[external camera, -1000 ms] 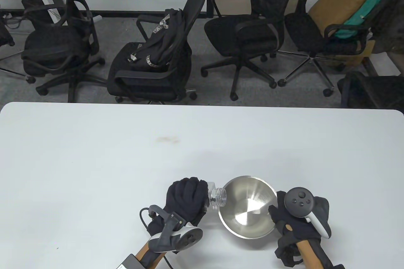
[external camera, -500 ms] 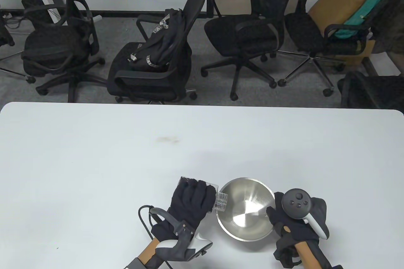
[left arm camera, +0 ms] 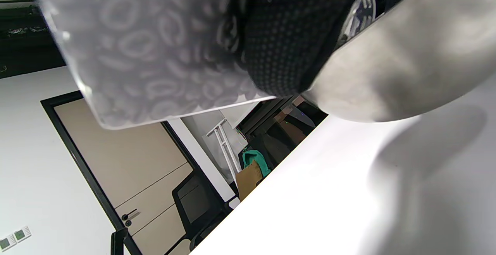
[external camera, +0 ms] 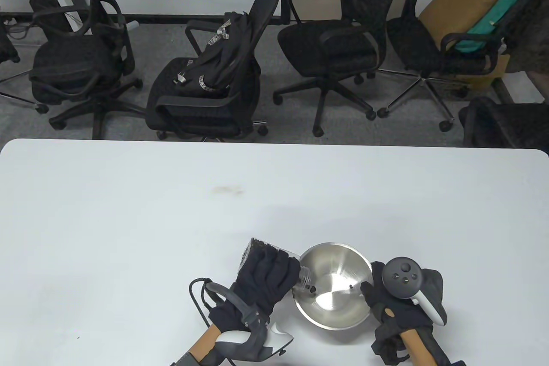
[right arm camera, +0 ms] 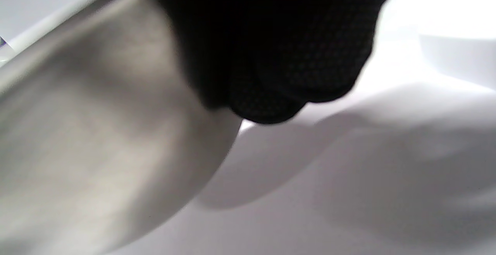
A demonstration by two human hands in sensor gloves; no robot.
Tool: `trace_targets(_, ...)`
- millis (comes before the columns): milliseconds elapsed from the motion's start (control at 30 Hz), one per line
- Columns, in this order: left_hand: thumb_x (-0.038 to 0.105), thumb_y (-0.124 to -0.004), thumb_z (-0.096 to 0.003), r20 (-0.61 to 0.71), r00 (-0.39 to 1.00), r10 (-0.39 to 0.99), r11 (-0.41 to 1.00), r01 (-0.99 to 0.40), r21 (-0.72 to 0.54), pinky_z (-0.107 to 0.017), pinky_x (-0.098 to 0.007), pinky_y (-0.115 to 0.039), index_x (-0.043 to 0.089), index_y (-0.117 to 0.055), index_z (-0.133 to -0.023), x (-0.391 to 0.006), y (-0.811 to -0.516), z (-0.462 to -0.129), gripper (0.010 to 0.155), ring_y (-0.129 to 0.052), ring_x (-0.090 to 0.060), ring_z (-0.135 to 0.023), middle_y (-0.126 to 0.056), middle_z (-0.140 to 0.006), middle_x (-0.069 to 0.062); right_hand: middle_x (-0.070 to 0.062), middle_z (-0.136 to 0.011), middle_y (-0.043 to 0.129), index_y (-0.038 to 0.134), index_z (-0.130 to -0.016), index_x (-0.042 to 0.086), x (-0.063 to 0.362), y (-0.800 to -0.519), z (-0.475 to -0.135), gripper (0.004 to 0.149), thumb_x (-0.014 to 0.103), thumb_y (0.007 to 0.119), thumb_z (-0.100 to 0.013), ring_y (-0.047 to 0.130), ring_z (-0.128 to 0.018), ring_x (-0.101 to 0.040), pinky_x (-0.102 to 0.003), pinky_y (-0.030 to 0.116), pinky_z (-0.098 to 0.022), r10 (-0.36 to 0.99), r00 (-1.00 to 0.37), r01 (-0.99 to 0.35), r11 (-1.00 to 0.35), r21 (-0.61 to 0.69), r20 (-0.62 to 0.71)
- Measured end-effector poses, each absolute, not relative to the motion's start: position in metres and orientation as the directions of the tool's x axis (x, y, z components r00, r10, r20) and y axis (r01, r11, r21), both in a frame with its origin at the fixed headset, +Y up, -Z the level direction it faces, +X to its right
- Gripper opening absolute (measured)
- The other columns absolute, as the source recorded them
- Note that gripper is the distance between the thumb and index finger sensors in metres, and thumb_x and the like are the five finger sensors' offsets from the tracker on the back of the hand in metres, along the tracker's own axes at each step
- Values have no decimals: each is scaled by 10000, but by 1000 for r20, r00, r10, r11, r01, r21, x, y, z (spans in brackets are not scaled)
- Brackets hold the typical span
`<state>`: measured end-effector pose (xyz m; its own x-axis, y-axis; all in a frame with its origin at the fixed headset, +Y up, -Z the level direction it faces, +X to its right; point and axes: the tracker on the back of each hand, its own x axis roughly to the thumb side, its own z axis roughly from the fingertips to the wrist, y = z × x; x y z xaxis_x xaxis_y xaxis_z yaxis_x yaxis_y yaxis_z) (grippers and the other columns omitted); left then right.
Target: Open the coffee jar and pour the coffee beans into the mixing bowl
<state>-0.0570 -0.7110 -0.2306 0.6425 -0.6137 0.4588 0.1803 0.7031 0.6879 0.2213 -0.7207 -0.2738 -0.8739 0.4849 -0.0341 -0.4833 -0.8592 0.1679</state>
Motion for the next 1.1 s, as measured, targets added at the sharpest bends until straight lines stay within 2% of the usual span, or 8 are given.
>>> trace_targets(433,336,-1018,-462,449,634,-630,690,190,699,-780,-630,-489,186,-493,-1151,-56,-710,-229,878,-546,-424,-1006,-461,-1112,-177,-132,-795,883,598,-973,78,219,-721,-273,418,47,813,-615,1022,-506,-77,-250,935,-392,482,-876,-478,-860,178,-23)
trace_targets(667,354,-1010,-468,484,711,-511,771,129,624,-772,-637,-509,156,-483,-1156,-62,-708,-235,889,-562,-435,-998,-469,-1108,-197,-131,-795,882,599,-972,79,219,-721,-273,417,47,813,-615,1022,-506,-77,-249,936,-391,482,-876,-477,-860,179,-20)
trace_targets(867,371,-1001,-473,521,802,-293,868,-5,496,-765,-641,-529,133,-472,-1160,-73,-706,-244,899,-584,-449,-985,-475,-1104,-215,-130,-796,882,600,-972,80,219,-721,-273,417,47,813,-615,1022,-505,-77,-249,936,-391,487,-873,-482,-858,179,-20)
trace_targets(1100,385,-1002,-467,525,840,138,916,-309,254,-752,-642,-574,101,-475,-1160,-98,-704,-253,915,-620,-459,-974,-501,-1097,-232,-132,-794,882,600,-972,77,223,-721,-274,416,49,812,-615,1021,-504,-80,-247,937,-390,518,-854,-516,-837,183,-36)
